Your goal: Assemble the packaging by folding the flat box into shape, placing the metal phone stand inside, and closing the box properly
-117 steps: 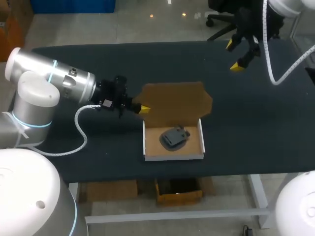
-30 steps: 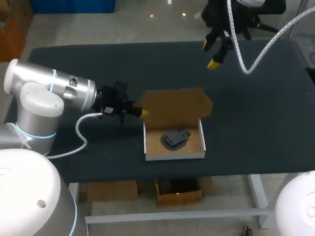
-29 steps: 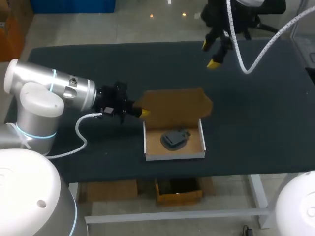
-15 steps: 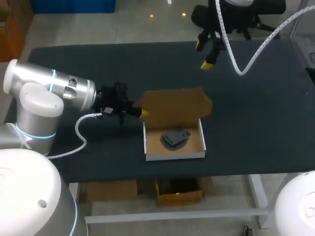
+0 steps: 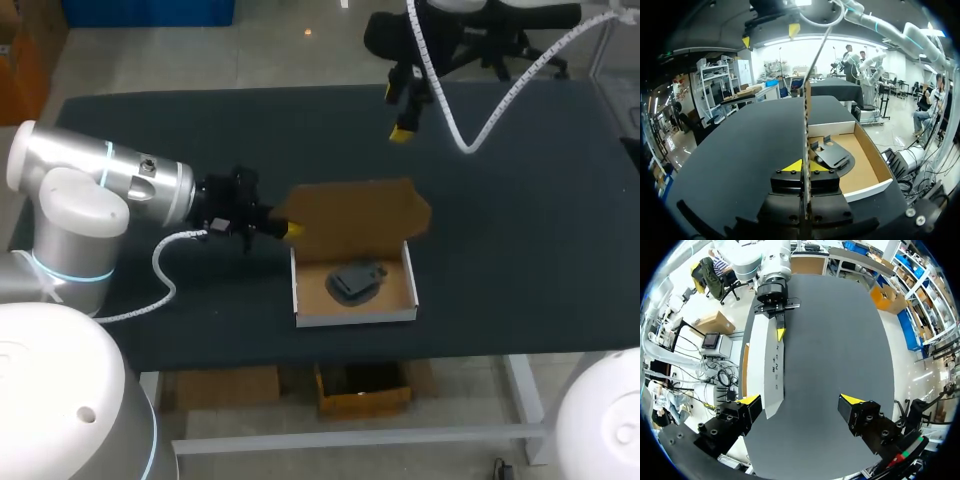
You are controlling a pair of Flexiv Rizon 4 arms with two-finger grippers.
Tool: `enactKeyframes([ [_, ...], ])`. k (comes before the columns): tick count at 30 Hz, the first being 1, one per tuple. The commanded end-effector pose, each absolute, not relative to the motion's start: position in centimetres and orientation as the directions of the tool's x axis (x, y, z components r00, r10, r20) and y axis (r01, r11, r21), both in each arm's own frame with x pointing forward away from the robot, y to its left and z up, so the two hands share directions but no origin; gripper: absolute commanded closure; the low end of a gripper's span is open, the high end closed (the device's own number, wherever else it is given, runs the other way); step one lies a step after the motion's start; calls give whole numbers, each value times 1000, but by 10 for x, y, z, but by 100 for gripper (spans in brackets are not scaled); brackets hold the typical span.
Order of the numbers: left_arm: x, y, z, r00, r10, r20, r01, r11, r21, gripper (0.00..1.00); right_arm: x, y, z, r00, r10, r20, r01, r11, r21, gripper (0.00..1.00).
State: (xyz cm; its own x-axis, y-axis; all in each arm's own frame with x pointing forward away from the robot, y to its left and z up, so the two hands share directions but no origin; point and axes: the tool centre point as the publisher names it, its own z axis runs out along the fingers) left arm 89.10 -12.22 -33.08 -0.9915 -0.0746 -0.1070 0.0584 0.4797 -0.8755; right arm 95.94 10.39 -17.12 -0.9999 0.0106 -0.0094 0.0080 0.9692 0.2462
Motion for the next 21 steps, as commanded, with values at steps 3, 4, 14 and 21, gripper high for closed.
enactKeyframes([
  [3,891,-122,-333,-991,-75,-109,60,478,-876,100,966,112,-172,-1000,31,3,31,974,226,0],
  [4,891,-122,-333,-991,-75,-109,60,478,-876,100,966,112,-172,-1000,31,3,31,974,226,0],
  [14,891,-122,-333,-991,-75,-109,60,478,-876,100,967,108,-173,-1000,27,9,28,974,226,0],
  [21,891,-122,-333,-991,-75,-109,60,478,-876,100,981,102,-177,-999,45,30,49,990,131,0],
])
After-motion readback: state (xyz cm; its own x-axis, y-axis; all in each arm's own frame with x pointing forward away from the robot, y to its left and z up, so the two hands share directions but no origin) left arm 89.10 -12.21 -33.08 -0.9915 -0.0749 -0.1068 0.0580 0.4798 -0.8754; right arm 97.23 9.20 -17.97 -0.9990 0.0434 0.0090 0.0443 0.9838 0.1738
